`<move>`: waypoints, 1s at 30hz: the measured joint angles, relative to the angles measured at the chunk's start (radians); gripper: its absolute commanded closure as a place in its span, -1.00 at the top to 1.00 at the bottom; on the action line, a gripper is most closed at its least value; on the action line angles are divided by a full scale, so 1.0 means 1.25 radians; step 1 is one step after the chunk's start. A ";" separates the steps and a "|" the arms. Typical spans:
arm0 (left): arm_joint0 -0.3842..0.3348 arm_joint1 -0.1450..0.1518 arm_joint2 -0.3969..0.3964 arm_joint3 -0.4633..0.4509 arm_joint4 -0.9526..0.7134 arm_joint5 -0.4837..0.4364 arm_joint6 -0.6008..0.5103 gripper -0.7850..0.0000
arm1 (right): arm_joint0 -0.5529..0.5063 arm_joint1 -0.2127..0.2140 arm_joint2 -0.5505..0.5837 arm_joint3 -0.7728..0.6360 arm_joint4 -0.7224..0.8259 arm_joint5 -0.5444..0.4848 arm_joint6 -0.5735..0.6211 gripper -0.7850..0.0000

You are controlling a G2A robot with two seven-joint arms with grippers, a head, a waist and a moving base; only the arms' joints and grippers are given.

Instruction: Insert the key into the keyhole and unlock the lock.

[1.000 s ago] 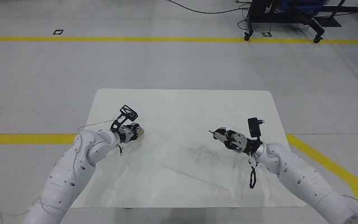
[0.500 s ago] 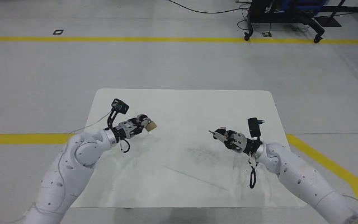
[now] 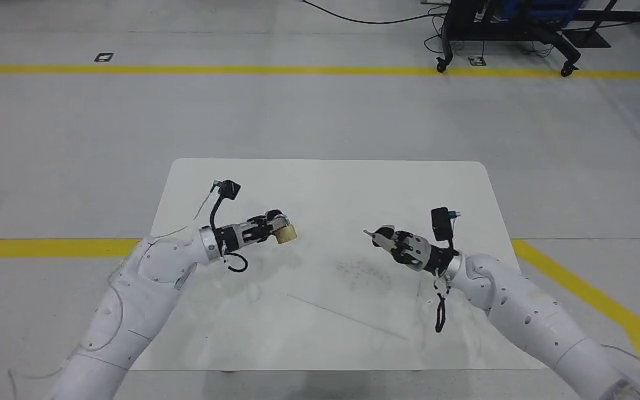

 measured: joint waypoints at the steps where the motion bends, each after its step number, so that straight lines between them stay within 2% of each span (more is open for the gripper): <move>1: -0.025 -0.007 0.013 0.024 -0.084 0.040 -0.037 -1.00 | 0.011 -0.008 -0.006 0.002 0.016 0.002 0.016 -1.00; 4: -0.100 -0.031 0.065 0.096 -0.265 0.144 -0.085 -1.00 | 0.041 -0.029 -0.021 0.005 0.048 0.013 0.059 -1.00; 6: -0.130 -0.039 0.094 0.107 -0.293 0.155 -0.066 -1.00 | 0.054 -0.040 -0.026 0.003 0.060 0.018 0.079 -1.00; 10: -0.128 -0.038 0.093 0.105 -0.202 0.142 -0.063 -1.00 | 0.055 -0.041 -0.026 0.002 0.061 0.017 0.081 -1.00; 13: -0.121 -0.039 0.094 0.103 -0.205 0.152 -0.061 -1.00 | 0.055 -0.041 -0.026 0.003 0.061 0.017 0.081 -1.00; 17: -0.101 -0.041 0.101 0.095 -0.182 0.234 -0.014 -1.00 | 0.053 -0.042 -0.025 -0.001 0.060 0.023 0.084 -1.00; 20: -0.100 -0.044 0.109 0.079 -0.181 0.311 0.000 -1.00 | 0.046 -0.044 -0.010 -0.021 0.035 0.085 0.096 -1.00; 21: -0.103 -0.046 0.105 0.067 -0.180 0.330 0.017 -1.00 | 0.042 -0.044 0.003 -0.030 0.007 0.128 0.083 -1.00; 24: -0.086 -0.047 0.083 0.033 -0.213 0.293 0.070 -1.00 | 0.026 -0.040 0.030 -0.056 -0.048 0.192 0.013 -1.00; 30: -0.084 -0.047 0.082 0.033 -0.214 0.283 0.057 -1.00 | 0.027 -0.040 0.028 -0.054 -0.043 0.188 0.033 -1.00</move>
